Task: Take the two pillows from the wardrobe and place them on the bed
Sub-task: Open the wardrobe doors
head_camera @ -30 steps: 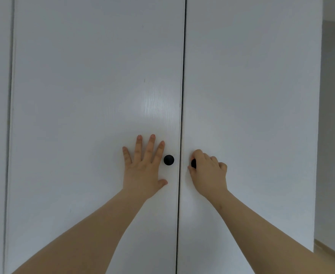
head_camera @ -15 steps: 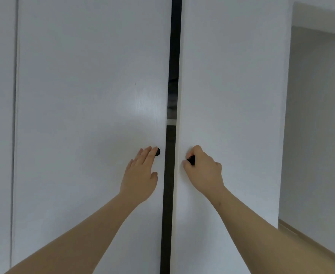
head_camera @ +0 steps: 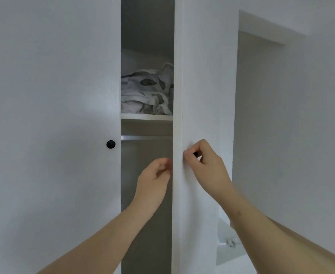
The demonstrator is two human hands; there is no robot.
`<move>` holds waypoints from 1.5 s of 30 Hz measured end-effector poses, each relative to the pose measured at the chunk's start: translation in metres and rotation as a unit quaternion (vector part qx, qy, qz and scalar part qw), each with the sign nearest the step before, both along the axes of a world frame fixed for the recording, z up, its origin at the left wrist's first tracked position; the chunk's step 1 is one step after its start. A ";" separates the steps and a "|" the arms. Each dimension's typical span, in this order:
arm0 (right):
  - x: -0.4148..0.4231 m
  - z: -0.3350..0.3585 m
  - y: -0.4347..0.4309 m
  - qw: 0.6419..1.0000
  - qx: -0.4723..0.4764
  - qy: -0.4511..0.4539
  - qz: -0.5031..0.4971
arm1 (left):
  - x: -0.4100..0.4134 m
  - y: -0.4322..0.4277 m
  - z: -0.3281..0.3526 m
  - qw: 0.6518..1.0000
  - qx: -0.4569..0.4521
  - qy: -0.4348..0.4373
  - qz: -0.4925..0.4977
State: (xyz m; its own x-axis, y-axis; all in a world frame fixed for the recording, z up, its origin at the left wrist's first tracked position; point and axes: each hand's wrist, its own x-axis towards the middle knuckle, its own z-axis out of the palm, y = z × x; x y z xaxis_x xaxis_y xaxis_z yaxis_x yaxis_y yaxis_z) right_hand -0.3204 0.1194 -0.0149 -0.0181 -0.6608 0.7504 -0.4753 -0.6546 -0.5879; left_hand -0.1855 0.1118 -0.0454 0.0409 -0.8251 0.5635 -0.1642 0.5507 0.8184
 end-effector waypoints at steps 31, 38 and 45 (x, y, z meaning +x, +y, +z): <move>-0.190 -0.026 0.076 0.924 0.107 -0.297 -0.217 | -0.232 0.024 -0.024 0.958 -0.029 -0.088 -0.273; -0.213 -0.040 0.074 0.892 0.147 -0.293 -0.310 | -0.234 0.019 -0.031 0.964 -0.025 -0.095 -0.245; -0.190 -0.038 0.064 0.887 0.053 -0.221 -0.403 | -0.197 -0.012 -0.023 0.975 -0.030 -0.053 -0.214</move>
